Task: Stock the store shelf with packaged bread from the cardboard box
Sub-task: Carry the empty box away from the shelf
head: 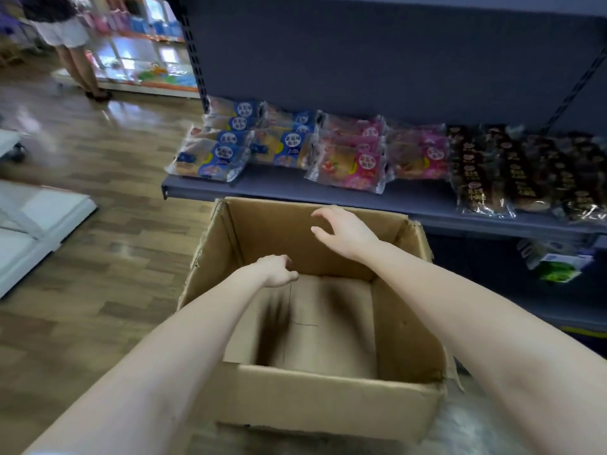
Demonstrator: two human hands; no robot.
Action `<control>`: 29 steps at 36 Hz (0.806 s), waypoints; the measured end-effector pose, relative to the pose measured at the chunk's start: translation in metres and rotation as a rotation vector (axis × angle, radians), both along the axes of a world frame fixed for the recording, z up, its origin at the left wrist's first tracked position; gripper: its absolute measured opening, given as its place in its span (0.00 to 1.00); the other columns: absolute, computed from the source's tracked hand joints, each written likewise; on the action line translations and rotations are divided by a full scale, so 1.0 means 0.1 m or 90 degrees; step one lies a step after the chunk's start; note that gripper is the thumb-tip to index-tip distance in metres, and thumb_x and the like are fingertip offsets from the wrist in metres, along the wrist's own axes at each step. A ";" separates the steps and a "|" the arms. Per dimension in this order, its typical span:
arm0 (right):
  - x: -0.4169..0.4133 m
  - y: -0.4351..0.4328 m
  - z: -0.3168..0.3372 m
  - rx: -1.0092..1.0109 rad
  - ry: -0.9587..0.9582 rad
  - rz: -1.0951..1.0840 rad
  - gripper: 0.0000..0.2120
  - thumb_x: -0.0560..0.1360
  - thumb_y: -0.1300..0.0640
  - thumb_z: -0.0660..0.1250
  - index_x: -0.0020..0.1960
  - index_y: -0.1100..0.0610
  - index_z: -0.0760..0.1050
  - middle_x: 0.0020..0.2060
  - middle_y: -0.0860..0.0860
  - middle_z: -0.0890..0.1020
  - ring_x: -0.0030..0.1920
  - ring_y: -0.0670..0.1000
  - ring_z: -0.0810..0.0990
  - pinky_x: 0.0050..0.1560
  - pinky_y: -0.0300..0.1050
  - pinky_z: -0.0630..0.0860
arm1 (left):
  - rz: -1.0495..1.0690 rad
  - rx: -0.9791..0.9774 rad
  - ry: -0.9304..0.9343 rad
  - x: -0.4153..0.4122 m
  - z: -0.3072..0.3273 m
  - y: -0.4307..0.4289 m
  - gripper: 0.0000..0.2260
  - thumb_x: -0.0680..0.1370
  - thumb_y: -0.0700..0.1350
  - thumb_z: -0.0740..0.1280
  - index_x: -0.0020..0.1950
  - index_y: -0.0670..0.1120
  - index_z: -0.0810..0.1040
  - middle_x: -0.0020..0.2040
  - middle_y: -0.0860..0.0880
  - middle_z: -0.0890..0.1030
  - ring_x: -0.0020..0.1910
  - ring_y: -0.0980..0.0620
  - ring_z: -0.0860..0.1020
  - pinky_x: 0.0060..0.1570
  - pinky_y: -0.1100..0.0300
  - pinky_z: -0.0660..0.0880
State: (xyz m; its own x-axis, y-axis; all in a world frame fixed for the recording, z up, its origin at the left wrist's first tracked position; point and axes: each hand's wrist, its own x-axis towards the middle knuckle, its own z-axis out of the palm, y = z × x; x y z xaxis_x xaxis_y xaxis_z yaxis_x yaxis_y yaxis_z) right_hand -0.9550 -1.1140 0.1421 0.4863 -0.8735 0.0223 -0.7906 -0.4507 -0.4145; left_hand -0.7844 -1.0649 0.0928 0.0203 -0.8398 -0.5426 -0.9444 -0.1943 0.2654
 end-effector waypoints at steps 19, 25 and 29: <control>0.12 -0.61 -0.14 0.010 -0.011 0.471 0.22 0.74 0.52 0.68 0.67 0.52 0.69 0.64 0.49 0.72 0.60 0.49 0.74 0.59 0.42 0.71 | 0.315 0.026 0.039 -0.57 0.03 0.16 0.22 0.80 0.51 0.61 0.72 0.45 0.68 0.69 0.44 0.71 0.67 0.46 0.70 0.64 0.59 0.66; 0.01 -0.68 -0.29 0.092 0.095 0.518 0.26 0.74 0.50 0.68 0.70 0.51 0.67 0.69 0.50 0.68 0.67 0.51 0.69 0.65 0.44 0.68 | 0.311 0.172 0.054 -1.03 0.06 0.37 0.21 0.79 0.56 0.60 0.71 0.51 0.70 0.67 0.48 0.73 0.65 0.48 0.71 0.66 0.54 0.68; 0.03 -0.44 -0.44 0.136 0.120 0.577 0.29 0.73 0.48 0.69 0.71 0.51 0.65 0.70 0.50 0.67 0.68 0.51 0.68 0.66 0.45 0.67 | 0.365 0.173 0.030 -0.97 0.09 0.57 0.22 0.80 0.55 0.59 0.72 0.48 0.68 0.70 0.47 0.71 0.69 0.47 0.68 0.68 0.55 0.64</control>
State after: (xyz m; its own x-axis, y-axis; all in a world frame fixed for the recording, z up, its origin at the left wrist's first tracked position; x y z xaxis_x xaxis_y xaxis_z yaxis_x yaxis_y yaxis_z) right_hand -0.9520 -1.1575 0.0981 0.9602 -0.1382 -0.2425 -0.2393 -0.8548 -0.4605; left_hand -0.8809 -1.0074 0.1014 0.3962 -0.5350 -0.7462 -0.6588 -0.7317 0.1749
